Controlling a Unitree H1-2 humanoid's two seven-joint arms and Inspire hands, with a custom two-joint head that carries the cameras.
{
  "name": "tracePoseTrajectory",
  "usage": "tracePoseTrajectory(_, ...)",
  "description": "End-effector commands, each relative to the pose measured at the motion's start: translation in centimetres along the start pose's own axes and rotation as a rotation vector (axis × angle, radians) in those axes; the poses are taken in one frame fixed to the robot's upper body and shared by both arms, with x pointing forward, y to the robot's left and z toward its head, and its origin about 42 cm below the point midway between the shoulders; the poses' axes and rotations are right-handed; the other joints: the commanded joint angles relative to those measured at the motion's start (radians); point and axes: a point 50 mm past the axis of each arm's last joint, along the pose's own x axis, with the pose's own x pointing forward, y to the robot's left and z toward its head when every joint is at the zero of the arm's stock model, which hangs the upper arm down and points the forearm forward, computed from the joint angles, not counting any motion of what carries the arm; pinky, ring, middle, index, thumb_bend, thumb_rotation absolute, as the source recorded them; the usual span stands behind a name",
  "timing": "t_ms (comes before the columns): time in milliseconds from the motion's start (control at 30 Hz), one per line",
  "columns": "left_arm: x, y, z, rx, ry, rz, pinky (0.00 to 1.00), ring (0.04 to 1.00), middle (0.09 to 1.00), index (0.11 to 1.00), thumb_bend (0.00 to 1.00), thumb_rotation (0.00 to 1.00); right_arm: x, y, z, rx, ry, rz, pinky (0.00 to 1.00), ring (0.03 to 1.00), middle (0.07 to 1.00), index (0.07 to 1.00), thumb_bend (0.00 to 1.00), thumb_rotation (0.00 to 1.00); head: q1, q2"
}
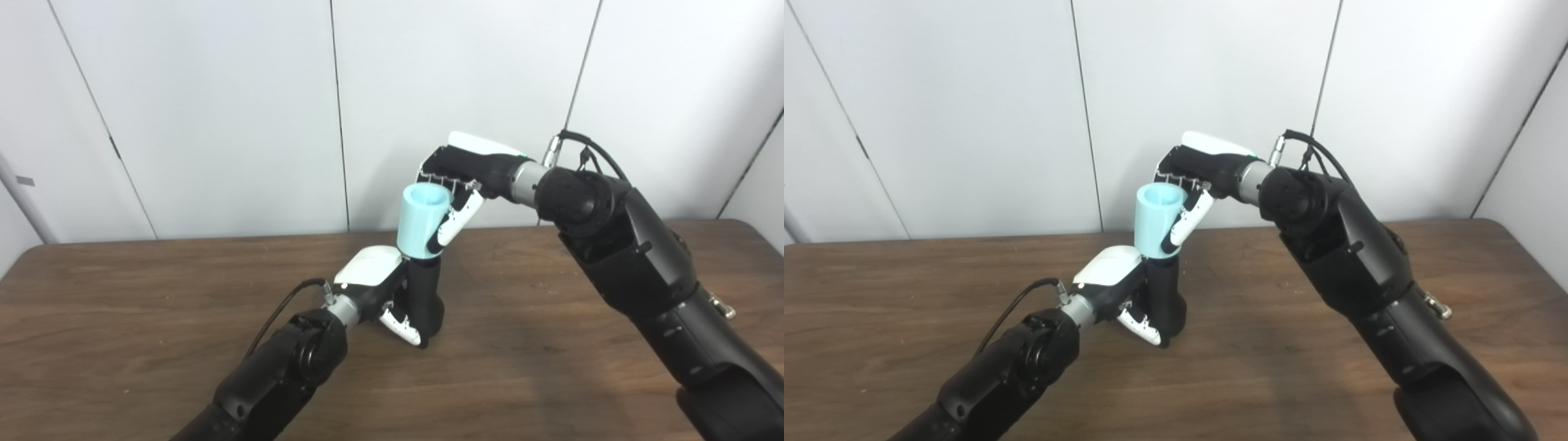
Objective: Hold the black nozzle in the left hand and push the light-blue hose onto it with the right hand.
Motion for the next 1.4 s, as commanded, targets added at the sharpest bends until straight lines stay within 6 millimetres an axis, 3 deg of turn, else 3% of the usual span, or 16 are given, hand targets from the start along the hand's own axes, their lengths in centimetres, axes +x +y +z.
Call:
tracePoseTrajectory(0, -2.6, -7.8, -1.7, 0.051, 0.098, -0.34, 0.53, 0.514, 0.501, 0.477, 0.53, 0.0, -1.0, -3.8, 1.1, -0.071, -0.05, -0.1, 0.39, 0.464, 0.486, 0.469, 0.52, 0.0, 0.002, 0.002)
tracePoseTrajectory(267, -2.5, -7.5, -1.4, 0.047, 0.098, -0.338, 0.49, 0.487, 0.474, 0.483, 0.53, 0.0, -0.9, -2.4, 0.8, -0.059, -0.042, -0.077, 0.38, 0.447, 0.492, 0.476, 0.52, 0.0, 0.004, 0.012)
tracePoseTrajectory(1033, -2.4, -7.6, -1.0, 0.05, 0.097, -0.338, 0.58, 0.559, 0.518, 0.469, 0.52, 0.0, -0.1, 1.9, -0.1, -0.023, -0.014, 0.003, 0.42, 0.469, 0.489, 0.473, 0.52, 0.0, 0.022, 0.027)
tracePoseTrajectory(1233, -2.3, -7.6, -1.0, 0.052, 0.097, -0.338, 0.49, 0.497, 0.492, 0.478, 0.53, 0.0, 0.1, 2.2, 0.0, -0.01, -0.018, 0.009, 0.42, 0.473, 0.488, 0.471, 0.52, 0.0, 0.023, 0.029)
tracePoseTrajectory(1367, -2.2, -7.7, -0.9, 0.053, 0.096, -0.339, 0.55, 0.534, 0.503, 0.475, 0.53, 0.0, 0.2, 2.3, 0.3, -0.012, -0.024, 0.006, 0.42, 0.472, 0.488, 0.471, 0.52, 0.0, 0.023, 0.031)
